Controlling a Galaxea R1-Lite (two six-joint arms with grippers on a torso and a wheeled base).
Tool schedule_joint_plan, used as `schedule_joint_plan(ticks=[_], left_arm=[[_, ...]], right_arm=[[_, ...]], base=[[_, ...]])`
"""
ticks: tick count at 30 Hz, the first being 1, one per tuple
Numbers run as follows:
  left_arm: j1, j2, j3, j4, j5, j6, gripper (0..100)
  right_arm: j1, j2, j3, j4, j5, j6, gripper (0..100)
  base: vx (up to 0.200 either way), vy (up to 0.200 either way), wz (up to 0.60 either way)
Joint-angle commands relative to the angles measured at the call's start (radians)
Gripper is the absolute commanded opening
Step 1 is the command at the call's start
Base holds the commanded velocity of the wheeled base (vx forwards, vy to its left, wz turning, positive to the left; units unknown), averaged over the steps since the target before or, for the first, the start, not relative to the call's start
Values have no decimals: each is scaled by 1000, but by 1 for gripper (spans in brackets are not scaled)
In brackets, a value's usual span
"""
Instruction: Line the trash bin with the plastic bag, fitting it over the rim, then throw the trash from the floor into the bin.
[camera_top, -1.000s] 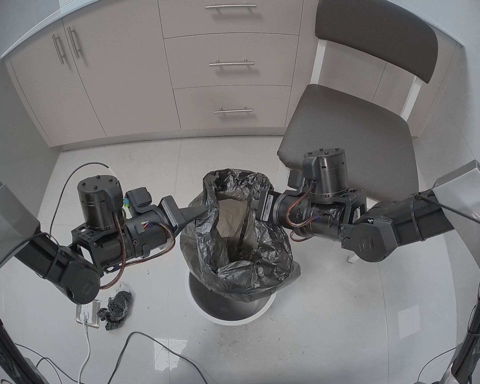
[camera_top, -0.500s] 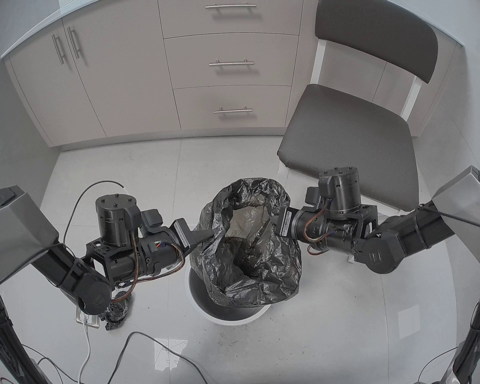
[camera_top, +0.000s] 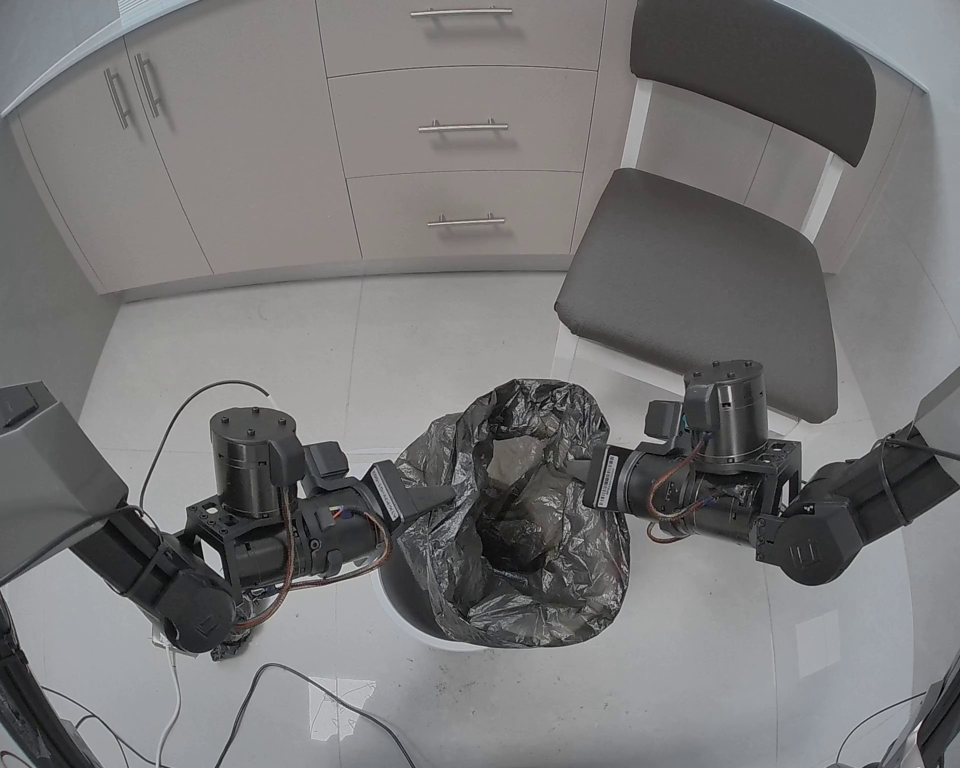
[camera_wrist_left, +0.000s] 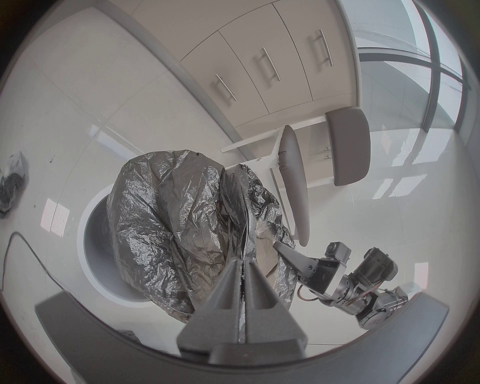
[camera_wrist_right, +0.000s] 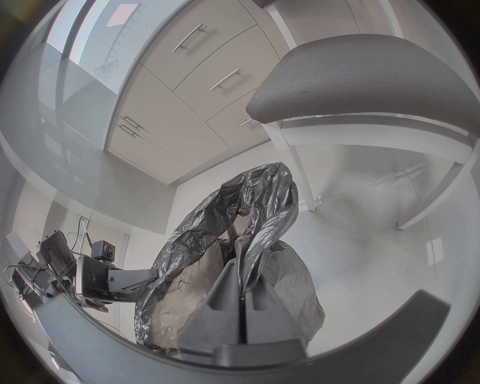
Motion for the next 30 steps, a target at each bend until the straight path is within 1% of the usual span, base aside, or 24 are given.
schedule_joint_plan(ticks=[1,3,4,5,7,9,15,16,21,26,30], left_arm=[[65,33,17,7,9,106,0],[94,60,39,4,65,215,0],[96,63,40,4,71,223,0],[114,92,54,0,165,307,0],[130,102,73,0,199,353,0],[143,102,90,0,194,370,0],[143,106,103,-2,194,370,0],[143,105,109,-2,194,367,0],[134,109,134,0,196,370,0],[122,184,134,-2,245,390,0],[130,238,123,-28,305,476,0]], right_arm=[[2,45,-17,-11,3,-1,0],[11,76,-32,-32,-2,-1,0],[11,77,-32,-34,-2,-1,0],[23,103,-43,-54,-5,-2,0],[26,114,-48,-58,-5,-1,0],[39,153,-71,-64,-8,-2,0],[52,177,-71,-64,-19,-2,0],[52,182,-64,-64,-49,-7,0],[54,186,-48,-64,-65,-9,0],[52,212,-35,-64,-68,-10,0],[51,245,-46,-66,-74,-10,0]], base=[[0,0,0],[0,0,0],[0,0,0],[0,0,0],[0,0,0],[0,0,0],[0,0,0],[0,0,0],[0,0,0],[0,0,0],[0,0,0]])
